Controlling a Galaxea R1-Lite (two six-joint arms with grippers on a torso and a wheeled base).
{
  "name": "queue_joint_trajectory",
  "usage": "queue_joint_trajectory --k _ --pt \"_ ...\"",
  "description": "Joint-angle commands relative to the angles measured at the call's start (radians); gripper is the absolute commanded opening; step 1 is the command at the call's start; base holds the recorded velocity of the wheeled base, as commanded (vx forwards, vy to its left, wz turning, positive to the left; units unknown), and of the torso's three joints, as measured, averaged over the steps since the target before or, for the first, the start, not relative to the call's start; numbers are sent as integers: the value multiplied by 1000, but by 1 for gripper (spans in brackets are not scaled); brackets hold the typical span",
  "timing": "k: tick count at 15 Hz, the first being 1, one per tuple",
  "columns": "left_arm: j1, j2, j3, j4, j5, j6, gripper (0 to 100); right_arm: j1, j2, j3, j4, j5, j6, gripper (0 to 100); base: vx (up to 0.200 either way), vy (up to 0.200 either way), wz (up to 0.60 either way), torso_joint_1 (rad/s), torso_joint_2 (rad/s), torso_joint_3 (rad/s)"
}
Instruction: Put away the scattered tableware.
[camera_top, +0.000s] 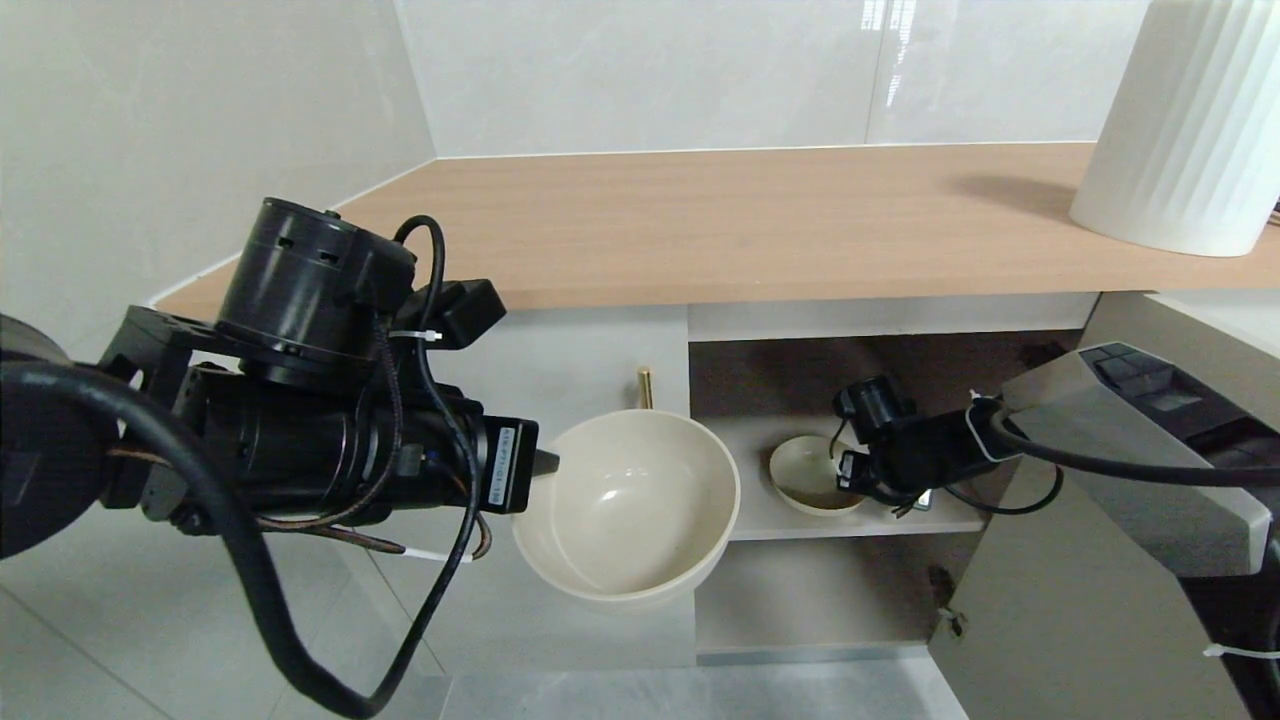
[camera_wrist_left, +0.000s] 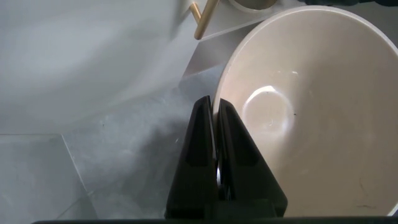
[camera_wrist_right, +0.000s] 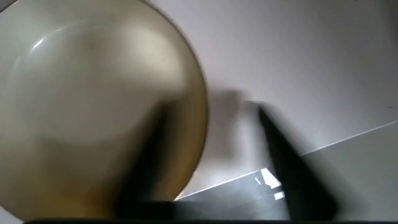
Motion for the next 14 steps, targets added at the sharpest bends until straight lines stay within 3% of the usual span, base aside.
queue_joint_trajectory --k 1,3,5,7,9,12,14 --pt "0 11 0 0 3 1 0 9 -95 65 2 14 10 100 0 0 0 0 0 0" --pt "-9 43 0 -1 8 6 0 70 -250 178 19 142 2 100 0 0 0 0 0 0" --pt "-41 73 2 -1 22 4 0 142 -414 257 134 260 -47 100 0 0 0 0 0 0" --pt "-75 100 14 -4 77 9 0 185 -545 275 270 320 -99 100 0 0 0 0 0 0" --pt "-119 154 25 -17 174 16 0 202 -689 275 391 386 -140 100 0 0 0 0 0 0" --pt "-158 241 35 -87 191 9 0 210 -787 276 473 495 -191 100 0 0 0 0 0 0" --pt "-176 287 35 -127 217 -16 0 236 -789 287 473 522 -191 100 0 0 0 0 0 0"
